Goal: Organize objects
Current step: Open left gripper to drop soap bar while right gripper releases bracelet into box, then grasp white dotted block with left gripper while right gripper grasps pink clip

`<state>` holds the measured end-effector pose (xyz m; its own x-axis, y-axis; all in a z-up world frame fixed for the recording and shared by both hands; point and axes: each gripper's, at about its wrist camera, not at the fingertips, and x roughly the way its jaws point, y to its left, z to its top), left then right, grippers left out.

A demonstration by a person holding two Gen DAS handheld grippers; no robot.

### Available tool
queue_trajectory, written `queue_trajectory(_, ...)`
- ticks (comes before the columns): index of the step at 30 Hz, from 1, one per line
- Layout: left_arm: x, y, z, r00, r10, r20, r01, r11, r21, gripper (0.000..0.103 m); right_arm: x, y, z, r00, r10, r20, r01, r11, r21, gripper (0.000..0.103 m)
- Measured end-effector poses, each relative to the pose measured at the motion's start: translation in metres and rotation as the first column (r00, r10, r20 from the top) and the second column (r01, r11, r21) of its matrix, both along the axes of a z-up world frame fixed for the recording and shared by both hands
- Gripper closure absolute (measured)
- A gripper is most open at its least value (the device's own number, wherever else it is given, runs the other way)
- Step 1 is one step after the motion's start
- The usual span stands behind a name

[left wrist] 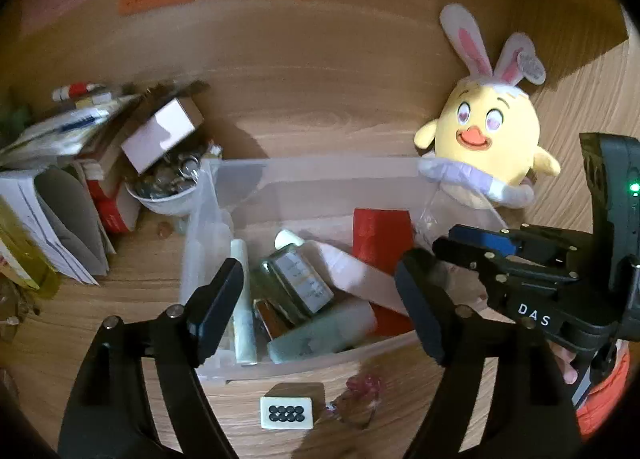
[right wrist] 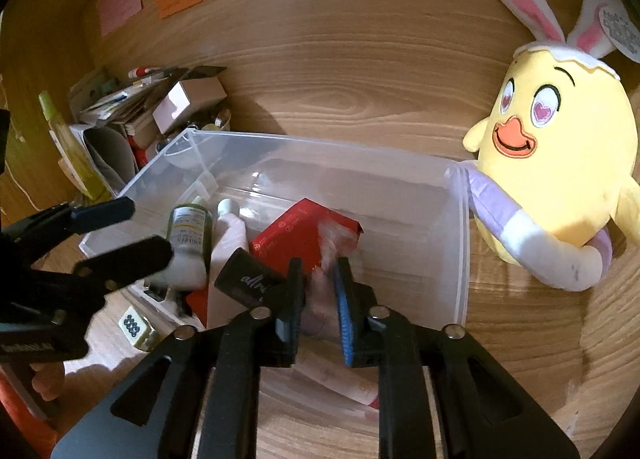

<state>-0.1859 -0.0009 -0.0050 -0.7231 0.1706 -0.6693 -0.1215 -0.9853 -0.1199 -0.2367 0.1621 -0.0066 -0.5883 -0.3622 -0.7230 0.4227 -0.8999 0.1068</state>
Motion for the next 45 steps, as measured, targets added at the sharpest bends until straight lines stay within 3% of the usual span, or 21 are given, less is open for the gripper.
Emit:
queue_trajectory(3, 0.005, -0.001, 0.008, 1.0, 0.001, -0.018, -0.001, 1.0, -0.001, 0.02, 0.006, 0.002, 0.007, 1.0, -0.004, -0.022, 0.004, 1.0, -0.009, 0.07)
queue_trajectory(7, 0.013, -0.003, 0.017, 1.0, 0.001, -0.03, -0.001, 1.0, -0.001, 0.018, 0.022, 0.002, 0.026, 0.995, -0.007, -0.103, 0.008, 1.0, 0.011, 0.064)
queue_trajectory(10, 0.023, -0.007, 0.023, 0.999, 0.008, -0.042, -0.008, 1.0, -0.001, 0.011, 0.029, 0.002, 0.033, 0.993, 0.001, -0.122, -0.001, 1.0, 0.001, 0.06)
queue_trajectory(17, 0.043, -0.019, 0.027, 0.999, 0.02, -0.044, -0.02, 1.0, -0.012, 0.009, 0.058, -0.001, 0.044, 0.986, 0.028, -0.163, -0.027, 1.0, 0.006, 0.059)
queue_trajectory(24, 0.06, -0.025, 0.012, 1.0, 0.013, -0.013, -0.014, 0.998, -0.058, 0.008, 0.086, -0.008, 0.04, 0.983, 0.079, -0.165, -0.075, 0.997, 0.027, 0.059)
queue_trajectory(37, 0.064, -0.033, -0.044, 0.991, 0.006, 0.137, 0.002, 0.998, -0.055, 0.008, 0.101, -0.042, -0.012, 0.982, 0.191, 0.0, -0.191, 0.978, 0.081, 0.059)
queue_trajectory(41, 0.053, -0.036, -0.061, 0.979, 0.004, 0.206, 0.001, 1.0, -0.021, 0.009, 0.094, -0.05, -0.027, 0.978, 0.2, 0.052, -0.204, 0.974, 0.094, 0.059)
queue_trajectory(45, 0.047, -0.038, -0.071, 0.974, 0.002, 0.227, -0.004, 1.0, 0.005, 0.009, 0.081, -0.06, -0.041, 0.973, 0.201, 0.118, -0.213, 0.972, 0.101, 0.059)
